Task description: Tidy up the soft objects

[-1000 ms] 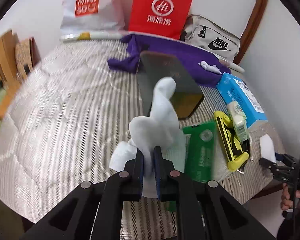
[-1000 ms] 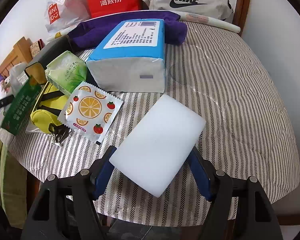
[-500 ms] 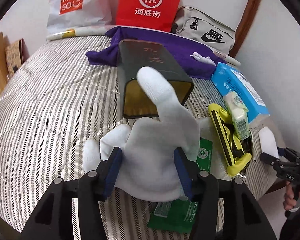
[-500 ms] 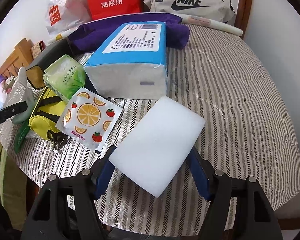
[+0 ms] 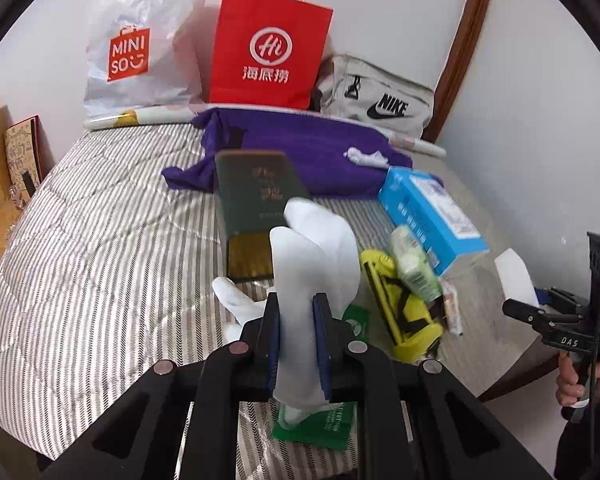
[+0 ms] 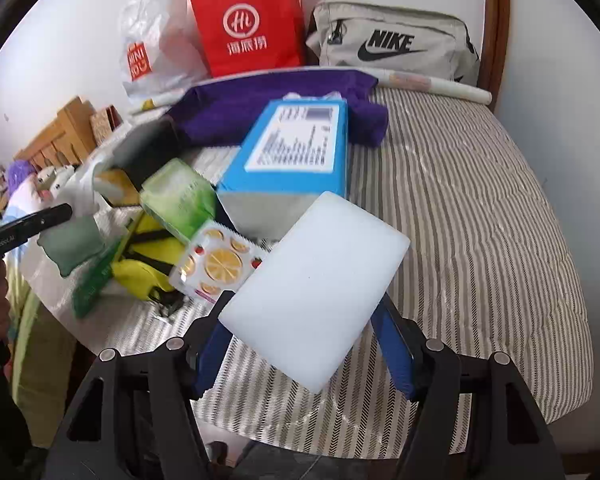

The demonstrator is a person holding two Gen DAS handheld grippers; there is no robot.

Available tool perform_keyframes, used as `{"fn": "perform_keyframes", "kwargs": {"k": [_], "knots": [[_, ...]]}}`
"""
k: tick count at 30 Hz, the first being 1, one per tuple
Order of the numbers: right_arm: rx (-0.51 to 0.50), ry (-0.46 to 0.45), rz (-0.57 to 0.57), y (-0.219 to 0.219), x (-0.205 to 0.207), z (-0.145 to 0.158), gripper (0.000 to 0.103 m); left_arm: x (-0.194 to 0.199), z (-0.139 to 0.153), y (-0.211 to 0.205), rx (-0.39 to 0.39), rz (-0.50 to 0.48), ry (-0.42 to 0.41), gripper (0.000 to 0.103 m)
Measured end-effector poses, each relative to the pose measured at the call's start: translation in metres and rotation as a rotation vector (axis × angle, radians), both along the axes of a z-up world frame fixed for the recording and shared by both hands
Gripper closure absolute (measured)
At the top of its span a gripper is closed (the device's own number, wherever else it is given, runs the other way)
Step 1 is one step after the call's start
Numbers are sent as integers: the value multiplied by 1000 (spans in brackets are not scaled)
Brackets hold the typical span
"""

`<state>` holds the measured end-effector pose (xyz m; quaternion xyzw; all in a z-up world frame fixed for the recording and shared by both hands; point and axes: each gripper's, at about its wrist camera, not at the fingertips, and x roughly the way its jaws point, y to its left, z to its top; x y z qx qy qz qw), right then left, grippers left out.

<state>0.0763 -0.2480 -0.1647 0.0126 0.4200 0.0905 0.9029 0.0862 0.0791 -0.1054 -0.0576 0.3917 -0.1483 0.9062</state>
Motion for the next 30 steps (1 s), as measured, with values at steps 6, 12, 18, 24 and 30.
{"fn": "perform_keyframes", "kwargs": {"k": [6, 12, 18, 24, 30], "knots": [[17, -38, 1, -4, -1, 24, 36, -1, 25, 12, -64, 19, -26, 88], [26, -66, 16, -2, 11, 47, 36, 9, 49, 20, -108, 14, -37, 88], [27, -78, 50, 6, 38, 64, 36, 30, 69, 23, -102, 28, -46, 88], [19, -86, 87, 14, 83, 80, 36, 67, 79, 28, -134, 46, -30, 88], [25, -86, 122, 24, 133, 91, 36, 109, 82, 29, -154, 60, -15, 88]]}}
